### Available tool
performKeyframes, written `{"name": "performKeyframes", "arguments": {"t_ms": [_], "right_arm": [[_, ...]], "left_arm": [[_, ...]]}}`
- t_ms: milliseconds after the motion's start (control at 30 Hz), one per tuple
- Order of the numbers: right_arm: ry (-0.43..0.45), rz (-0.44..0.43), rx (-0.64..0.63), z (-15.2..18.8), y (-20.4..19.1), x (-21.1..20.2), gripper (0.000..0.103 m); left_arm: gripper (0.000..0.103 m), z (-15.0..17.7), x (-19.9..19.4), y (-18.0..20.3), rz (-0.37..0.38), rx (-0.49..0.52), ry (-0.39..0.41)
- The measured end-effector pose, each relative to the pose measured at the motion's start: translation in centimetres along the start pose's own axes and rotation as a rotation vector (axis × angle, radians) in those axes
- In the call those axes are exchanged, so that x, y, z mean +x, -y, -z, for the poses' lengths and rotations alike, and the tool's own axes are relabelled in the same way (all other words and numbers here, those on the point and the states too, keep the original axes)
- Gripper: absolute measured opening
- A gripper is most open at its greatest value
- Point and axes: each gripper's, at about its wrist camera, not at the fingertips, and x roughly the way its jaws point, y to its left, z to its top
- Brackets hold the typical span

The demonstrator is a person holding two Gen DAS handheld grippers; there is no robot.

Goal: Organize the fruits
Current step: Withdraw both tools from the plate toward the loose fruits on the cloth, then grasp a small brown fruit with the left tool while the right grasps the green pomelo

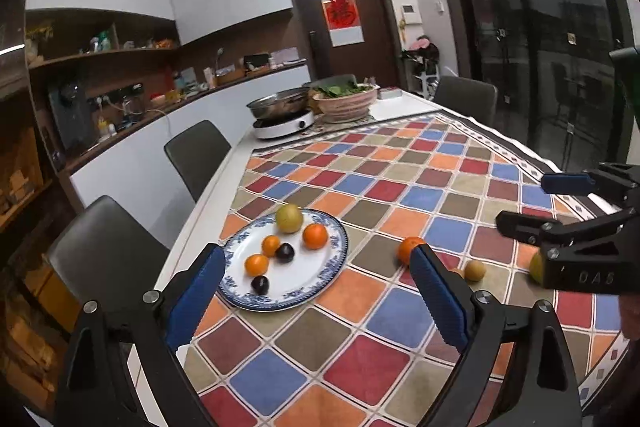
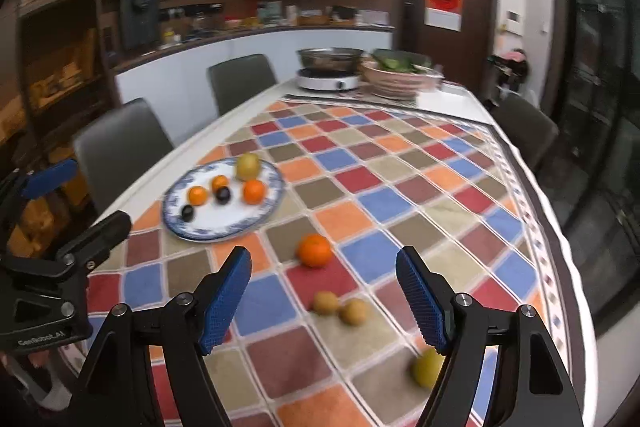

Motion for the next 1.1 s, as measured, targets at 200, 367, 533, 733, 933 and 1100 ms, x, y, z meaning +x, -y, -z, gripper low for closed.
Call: {"name": "performKeyframes", "arguments": {"t_ms": [200,367,533,733,933,1100], "right_arm": [[-0.090,0.118,0.137,1.6,3.1,-0.1,0.075],[-0.157,0.201,0.191,3.4,4.8,0.5,0.075],[-0.206,0.220,0.190,5.1,5.5,0.9,0.075],[-0.235,0.233,0.210,6.3,6.4,1.3,0.075],[-0.282,0.234,0.230,7.4,7.0,2.5,0.075],[-0.309,0.243,0.237,8.0,7.5,3.5,0.075]], "left_arm": [[0.095,0.1,1.5,1.5,0.053,0.023,-0.037],[0.095,0.7,2.7,2.4,0.094,0.032,-0.061],[0.095,1.5,3.9,3.8,0.148,0.052,-0.085],[0.095,2.2,5.3,5.2,0.210,0.067,-0.105],[0.095,2.7,7.0,6.3,0.266,0.112,-0.126],[0.095,3.0,8.4,7.1,0.303,0.143,-0.139]]}}
